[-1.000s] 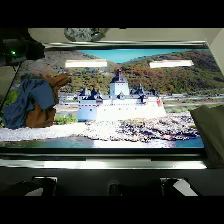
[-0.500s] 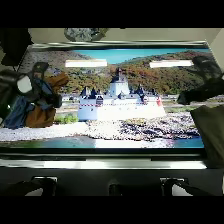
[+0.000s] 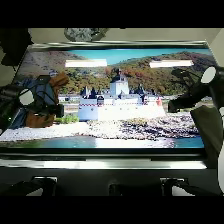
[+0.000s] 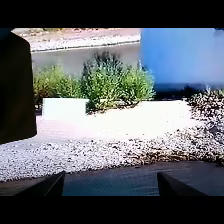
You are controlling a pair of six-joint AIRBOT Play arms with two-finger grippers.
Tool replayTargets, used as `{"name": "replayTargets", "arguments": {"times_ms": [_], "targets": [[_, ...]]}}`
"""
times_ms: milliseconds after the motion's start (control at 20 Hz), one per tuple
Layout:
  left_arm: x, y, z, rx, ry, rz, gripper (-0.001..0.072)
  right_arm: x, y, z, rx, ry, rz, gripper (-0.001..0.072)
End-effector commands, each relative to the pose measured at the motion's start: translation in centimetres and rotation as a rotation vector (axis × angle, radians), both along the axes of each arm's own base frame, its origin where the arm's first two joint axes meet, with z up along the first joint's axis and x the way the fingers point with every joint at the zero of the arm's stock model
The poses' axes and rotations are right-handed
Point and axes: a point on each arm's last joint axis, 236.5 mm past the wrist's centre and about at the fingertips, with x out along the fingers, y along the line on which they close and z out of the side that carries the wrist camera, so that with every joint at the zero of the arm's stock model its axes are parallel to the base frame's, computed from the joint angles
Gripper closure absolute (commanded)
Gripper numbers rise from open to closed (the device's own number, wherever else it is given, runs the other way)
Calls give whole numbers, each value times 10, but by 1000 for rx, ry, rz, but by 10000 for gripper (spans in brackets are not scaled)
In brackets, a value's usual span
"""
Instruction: Fold the shirts.
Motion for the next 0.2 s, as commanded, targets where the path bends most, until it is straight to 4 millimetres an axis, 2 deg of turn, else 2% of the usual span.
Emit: {"name": "replayTargets", "arguments": {"times_ms": [0, 150], "targets": [[-1, 0, -1, -2, 2, 1, 37, -2, 1, -1, -3, 9, 5, 147], [-1, 0, -1, -2, 2, 1, 37, -2, 1, -1, -3, 9, 5, 147]]}}
